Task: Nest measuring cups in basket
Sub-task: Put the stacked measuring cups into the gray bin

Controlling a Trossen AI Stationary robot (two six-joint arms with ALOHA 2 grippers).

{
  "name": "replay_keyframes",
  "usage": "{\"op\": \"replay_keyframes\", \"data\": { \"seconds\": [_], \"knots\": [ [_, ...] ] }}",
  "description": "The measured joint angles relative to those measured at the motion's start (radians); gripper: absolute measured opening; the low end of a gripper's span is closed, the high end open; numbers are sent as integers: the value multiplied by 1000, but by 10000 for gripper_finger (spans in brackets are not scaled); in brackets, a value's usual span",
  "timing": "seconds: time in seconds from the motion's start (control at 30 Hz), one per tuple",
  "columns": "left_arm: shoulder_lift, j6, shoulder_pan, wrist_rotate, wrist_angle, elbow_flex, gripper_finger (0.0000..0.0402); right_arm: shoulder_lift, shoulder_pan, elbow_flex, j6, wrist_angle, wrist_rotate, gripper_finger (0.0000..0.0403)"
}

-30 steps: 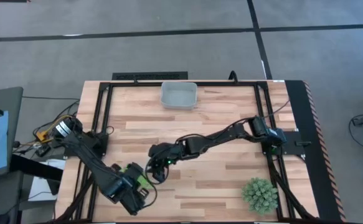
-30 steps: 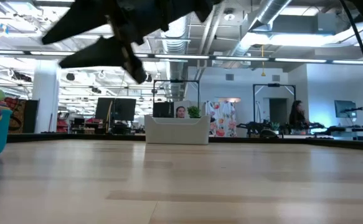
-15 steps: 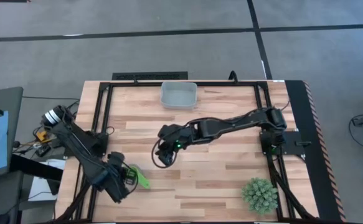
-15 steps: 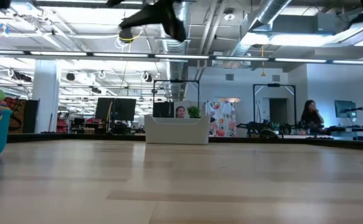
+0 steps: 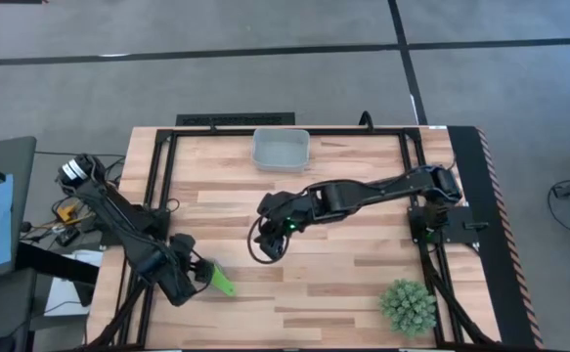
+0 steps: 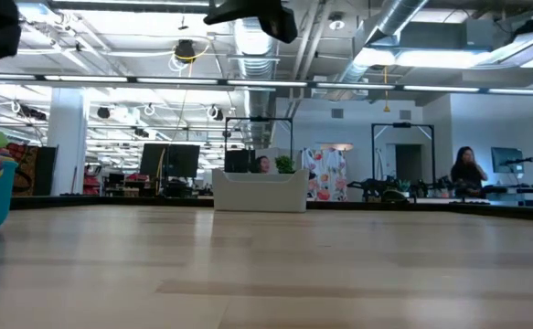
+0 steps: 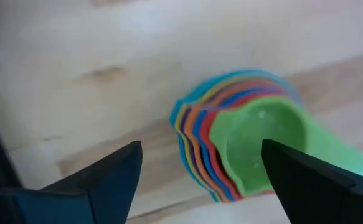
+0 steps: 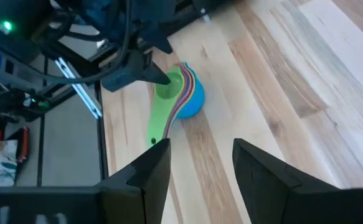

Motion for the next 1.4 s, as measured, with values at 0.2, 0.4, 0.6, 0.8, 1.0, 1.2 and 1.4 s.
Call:
{"op": "replay_keyframes", "data": {
  "seconds": [0.2,0.4,0.6,0.8,1.0,1.2,1.4],
  "knots": [
    [-26,25,-1,1,206,-116,317,0,12,0,1,-10,1,194],
    [-29,32,0,-43,247,-178,298,0,17,0,18,-11,0,199],
    [-28,78,0,-141,262,-190,271,0,22,0,27,-11,0,193],
    [-27,80,5,-191,253,-190,219,0,19,0,53,-11,0,183],
    [-8,105,36,-192,245,-190,158,0,7,0,70,-10,1,176],
    [17,115,68,-199,252,-187,107,0,7,0,81,-10,2,171],
    [18,131,93,-203,253,-187,81,0,7,0,82,-10,2,168]
  ]
}}
